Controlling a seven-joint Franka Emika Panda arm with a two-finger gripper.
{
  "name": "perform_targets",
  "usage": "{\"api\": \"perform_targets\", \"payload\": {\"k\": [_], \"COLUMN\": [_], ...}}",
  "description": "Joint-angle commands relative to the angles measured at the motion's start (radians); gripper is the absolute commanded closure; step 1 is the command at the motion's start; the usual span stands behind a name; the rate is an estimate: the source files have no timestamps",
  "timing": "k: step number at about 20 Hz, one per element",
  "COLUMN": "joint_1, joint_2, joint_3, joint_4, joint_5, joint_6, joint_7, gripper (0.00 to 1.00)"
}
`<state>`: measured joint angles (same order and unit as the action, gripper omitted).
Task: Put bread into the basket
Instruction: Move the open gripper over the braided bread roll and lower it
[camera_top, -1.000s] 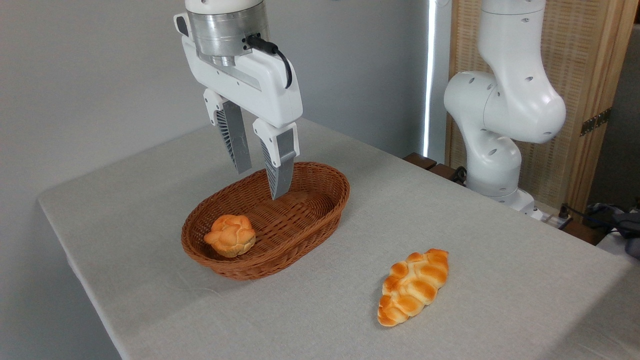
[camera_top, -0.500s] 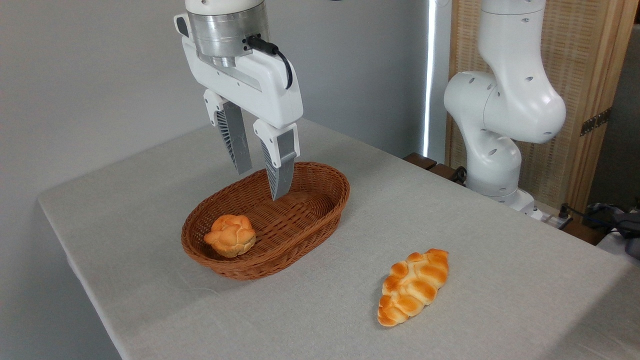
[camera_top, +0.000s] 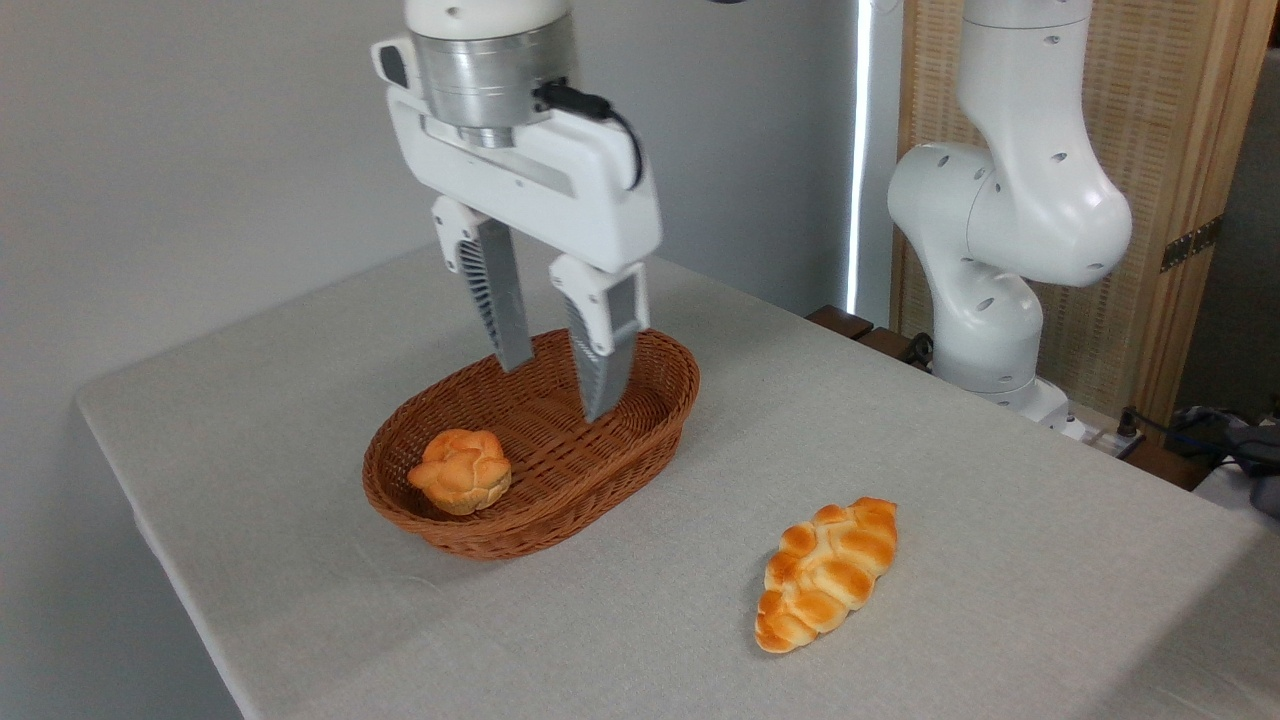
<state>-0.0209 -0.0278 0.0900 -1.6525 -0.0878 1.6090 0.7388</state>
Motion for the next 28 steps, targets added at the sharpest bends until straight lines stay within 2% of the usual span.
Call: {"api": "perform_targets", "payload": {"k": [1,4,6,9,11,16,18,21,28], "joint_1": [-0.005,-0.005,-0.005,-0.005,-0.005,-0.005,-0.005,-0.007,-0.008], "joint_2": [-0.104,-0.15,-0.19,-0.253,-0.283,-0.299,-0.308,-0.325,-0.331], "joint_3": [0.016,0.017,0.019,0.045,0.059,0.079,0.097,0.102,0.105], "joint_4": [-0.136,-0.223,-0.294,-0.404,-0.455,-0.523,-0.581,-0.65,-0.722], "joint_5": [0.055,0.103,0.138,0.148,0.161,0.272,0.279,0.278,0.278], "joint_6": [0.02,0.034,0.083,0.178,0.196,0.212,0.273,0.307,0.322], "joint_7": [0.004,0.004,0.004,0.004,0.005,0.054,0.063,0.086,0.134], "gripper": [0.0,0.0,0.0,0.0,0.0,0.0,0.0,0.0,0.0]}}
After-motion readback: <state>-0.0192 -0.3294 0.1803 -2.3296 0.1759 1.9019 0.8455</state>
